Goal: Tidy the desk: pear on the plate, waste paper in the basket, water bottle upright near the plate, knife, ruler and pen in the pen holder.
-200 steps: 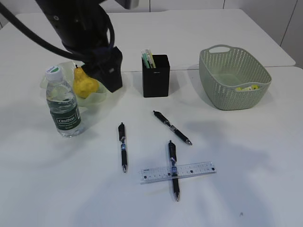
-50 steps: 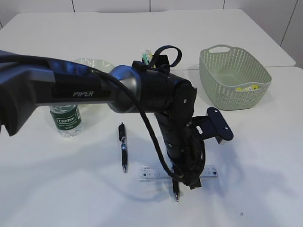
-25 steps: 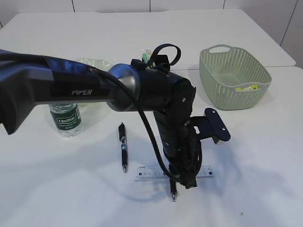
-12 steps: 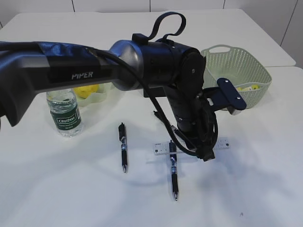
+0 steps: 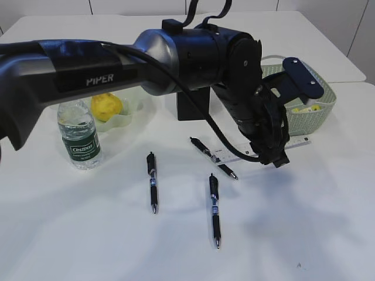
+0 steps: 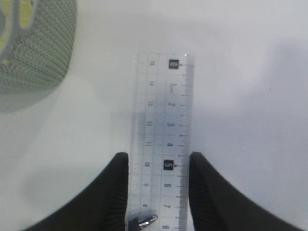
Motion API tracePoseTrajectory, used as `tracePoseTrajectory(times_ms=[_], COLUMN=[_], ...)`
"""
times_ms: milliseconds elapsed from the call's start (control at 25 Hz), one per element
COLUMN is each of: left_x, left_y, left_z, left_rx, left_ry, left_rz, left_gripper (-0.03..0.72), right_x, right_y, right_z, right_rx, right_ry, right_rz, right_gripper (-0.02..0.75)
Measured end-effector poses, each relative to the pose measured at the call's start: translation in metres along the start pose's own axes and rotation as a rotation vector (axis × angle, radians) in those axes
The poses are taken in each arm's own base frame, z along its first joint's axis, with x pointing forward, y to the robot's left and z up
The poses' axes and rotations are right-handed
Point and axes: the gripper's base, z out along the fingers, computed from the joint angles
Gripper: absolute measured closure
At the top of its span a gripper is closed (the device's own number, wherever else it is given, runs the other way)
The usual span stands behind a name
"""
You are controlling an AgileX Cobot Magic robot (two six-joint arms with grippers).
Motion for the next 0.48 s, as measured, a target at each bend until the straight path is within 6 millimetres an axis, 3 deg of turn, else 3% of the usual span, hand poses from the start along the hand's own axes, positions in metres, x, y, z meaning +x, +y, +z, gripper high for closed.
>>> tracePoseTrajectory(times_ms=[480], left_x=[-0.020], left_y=[0.010], left_z=[-0.006], left_rx=[-0.098], left_ry=[-0.184], left_rz=[0.000], left_gripper=[0.417], right_x=[0.000], right_y=[0.000], right_z=[0.000], right_rx=[-0.001], right_ry=[0.000], right_rz=[-0.002], right_gripper=[0.458])
